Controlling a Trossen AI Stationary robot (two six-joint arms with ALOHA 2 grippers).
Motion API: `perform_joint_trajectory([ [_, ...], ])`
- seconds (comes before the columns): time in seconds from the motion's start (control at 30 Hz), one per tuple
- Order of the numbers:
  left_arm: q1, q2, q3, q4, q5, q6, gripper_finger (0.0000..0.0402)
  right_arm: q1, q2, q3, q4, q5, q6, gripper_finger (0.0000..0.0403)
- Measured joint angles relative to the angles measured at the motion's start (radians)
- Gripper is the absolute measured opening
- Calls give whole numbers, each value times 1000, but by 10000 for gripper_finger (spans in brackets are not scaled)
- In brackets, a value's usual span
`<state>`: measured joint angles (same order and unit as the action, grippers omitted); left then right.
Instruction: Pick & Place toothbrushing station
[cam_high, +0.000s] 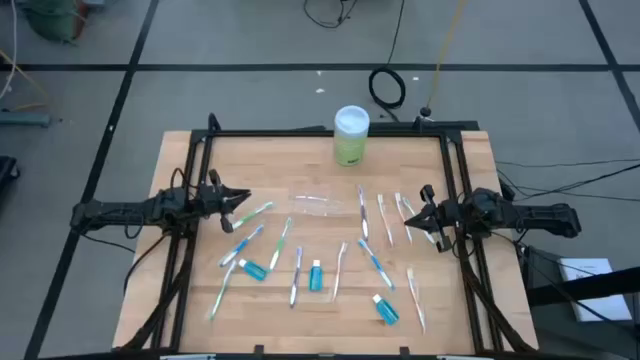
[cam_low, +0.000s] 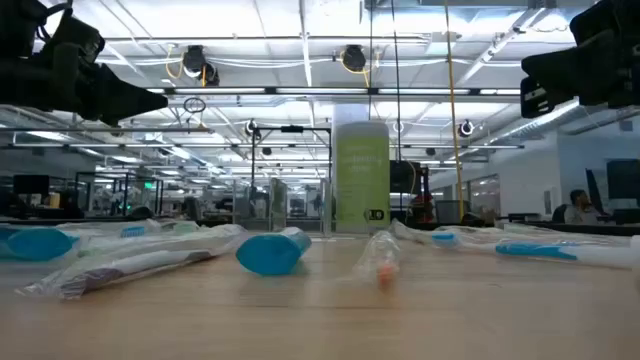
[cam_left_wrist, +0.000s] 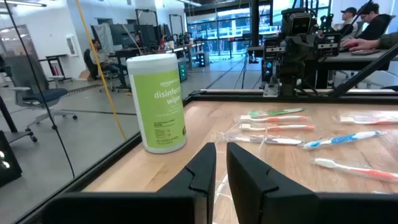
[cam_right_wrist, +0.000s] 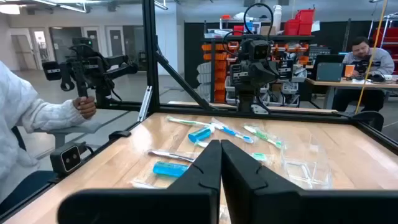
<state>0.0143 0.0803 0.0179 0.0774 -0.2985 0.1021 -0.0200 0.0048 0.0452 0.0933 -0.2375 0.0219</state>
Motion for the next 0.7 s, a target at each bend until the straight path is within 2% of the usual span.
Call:
perform_joint_trajectory([
  [0.7, 0, 0, 0, 8, 0, -2, 47, 0, 0, 0, -5, 0, -7, 0],
])
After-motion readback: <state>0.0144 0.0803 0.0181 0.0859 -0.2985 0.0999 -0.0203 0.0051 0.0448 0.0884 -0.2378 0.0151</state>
